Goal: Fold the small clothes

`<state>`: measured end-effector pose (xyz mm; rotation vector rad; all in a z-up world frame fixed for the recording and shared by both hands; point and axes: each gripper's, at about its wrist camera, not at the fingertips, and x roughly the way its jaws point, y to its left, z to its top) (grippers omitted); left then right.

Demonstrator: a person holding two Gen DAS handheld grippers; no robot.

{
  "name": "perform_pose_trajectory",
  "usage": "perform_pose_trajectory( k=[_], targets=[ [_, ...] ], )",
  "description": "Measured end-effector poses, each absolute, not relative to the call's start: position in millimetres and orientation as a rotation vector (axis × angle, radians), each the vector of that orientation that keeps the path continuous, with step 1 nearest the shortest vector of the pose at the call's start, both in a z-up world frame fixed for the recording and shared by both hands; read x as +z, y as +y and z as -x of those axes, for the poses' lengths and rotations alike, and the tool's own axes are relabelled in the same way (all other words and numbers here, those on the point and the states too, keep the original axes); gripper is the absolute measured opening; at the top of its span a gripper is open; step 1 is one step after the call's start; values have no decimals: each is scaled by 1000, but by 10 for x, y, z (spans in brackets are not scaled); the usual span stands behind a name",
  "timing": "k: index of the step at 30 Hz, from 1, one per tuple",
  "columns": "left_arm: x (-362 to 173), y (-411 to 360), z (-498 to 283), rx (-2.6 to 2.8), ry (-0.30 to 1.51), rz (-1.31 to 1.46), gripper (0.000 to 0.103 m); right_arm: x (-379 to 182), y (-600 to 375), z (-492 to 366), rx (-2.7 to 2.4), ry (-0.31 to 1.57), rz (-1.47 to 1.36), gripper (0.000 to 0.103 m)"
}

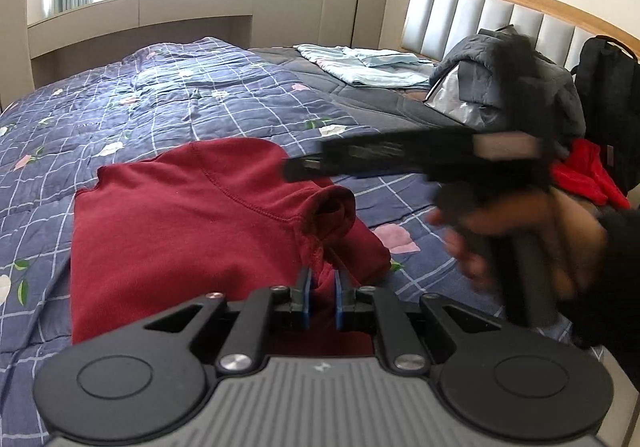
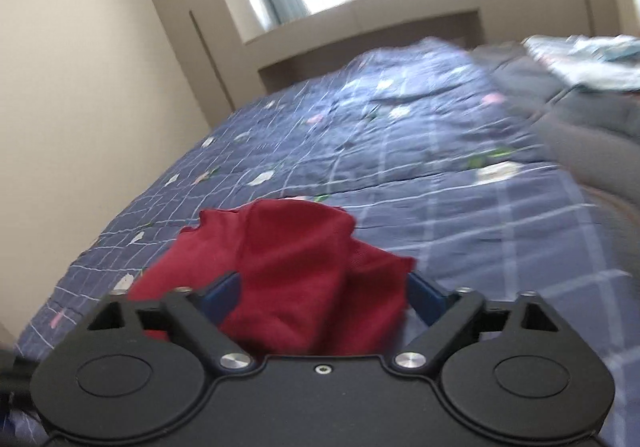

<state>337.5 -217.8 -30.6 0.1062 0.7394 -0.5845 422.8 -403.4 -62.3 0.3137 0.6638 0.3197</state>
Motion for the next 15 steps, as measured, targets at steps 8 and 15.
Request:
perform_pose_trajectory(
  k=[8, 15],
  targets=[
    [-311, -2203, -3335, -570, 731, -122, 11, -727, -3986, -4532, 270, 721, -391, 14],
    [-196, -2209, -3205, -604, 691, -138, 11, -570, -4054, -4355, 262, 646, -365, 4]
  ],
)
